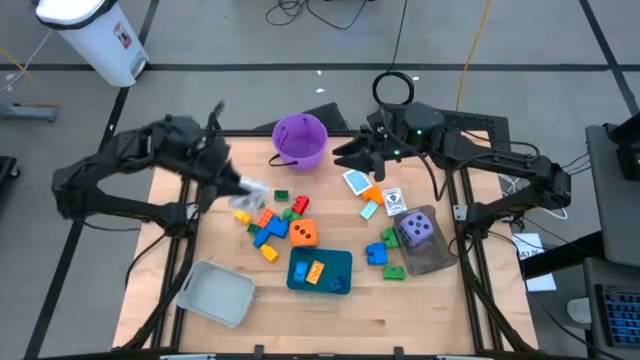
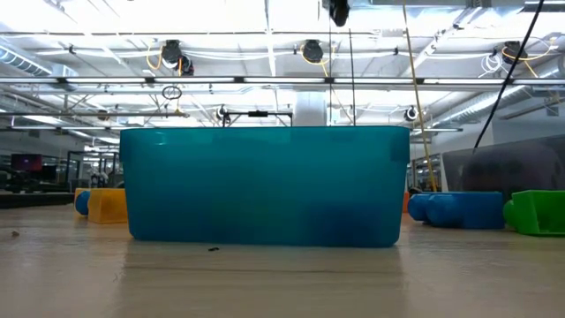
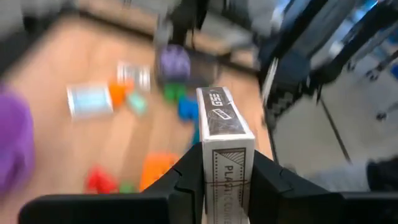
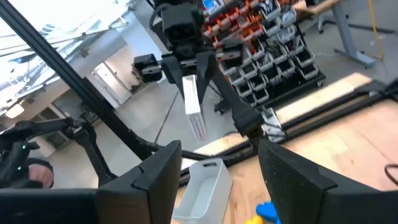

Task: Pick & Place Toys
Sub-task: Put the brown deck of cards into the gray bin

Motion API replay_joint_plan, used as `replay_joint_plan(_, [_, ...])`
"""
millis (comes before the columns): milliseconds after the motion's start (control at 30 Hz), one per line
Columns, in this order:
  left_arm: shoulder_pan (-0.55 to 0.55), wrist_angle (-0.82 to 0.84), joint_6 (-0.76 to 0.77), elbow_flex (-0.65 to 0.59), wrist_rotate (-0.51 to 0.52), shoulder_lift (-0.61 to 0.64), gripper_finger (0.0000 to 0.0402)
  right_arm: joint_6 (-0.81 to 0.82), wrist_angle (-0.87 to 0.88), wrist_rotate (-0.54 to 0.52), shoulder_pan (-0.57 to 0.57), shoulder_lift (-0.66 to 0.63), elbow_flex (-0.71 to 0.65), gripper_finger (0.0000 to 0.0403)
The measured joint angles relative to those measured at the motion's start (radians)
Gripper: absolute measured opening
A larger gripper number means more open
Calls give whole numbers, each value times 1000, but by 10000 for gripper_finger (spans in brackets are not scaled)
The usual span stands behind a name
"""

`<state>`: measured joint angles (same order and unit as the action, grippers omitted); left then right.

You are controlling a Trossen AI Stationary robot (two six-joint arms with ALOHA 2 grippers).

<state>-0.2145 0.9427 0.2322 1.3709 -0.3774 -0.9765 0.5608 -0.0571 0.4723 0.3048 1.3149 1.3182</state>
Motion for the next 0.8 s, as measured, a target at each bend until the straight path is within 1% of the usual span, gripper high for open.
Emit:
replay_joint_plan(67, [52,68,58,-12,32,27,84,0,11,-5,-6,8,0,206])
replay_joint_plan(200, [181,128,193,-47,111,78,84,0,37,-13,-19,9,-1,205])
replay_joint_plan(333, [330,160,328,-77,194,103,85,0,27,-83,-45,16,-20,201])
replay_joint_plan(467, [480,188,456,-103,289,98,85,5,16,-129,-64,18,-68,201])
replay_joint_plan(567, [582,189,569,-131,338,91,85,36,16,-153,-74,17,-112,200])
replay_joint_plan(667, [678,192,702,-157,384,75,85,62,17,-157,-78,17,-153,201])
replay_joint_plan(800, [788,192,911,-190,432,49,85,51,14,-155,-84,17,-196,197])
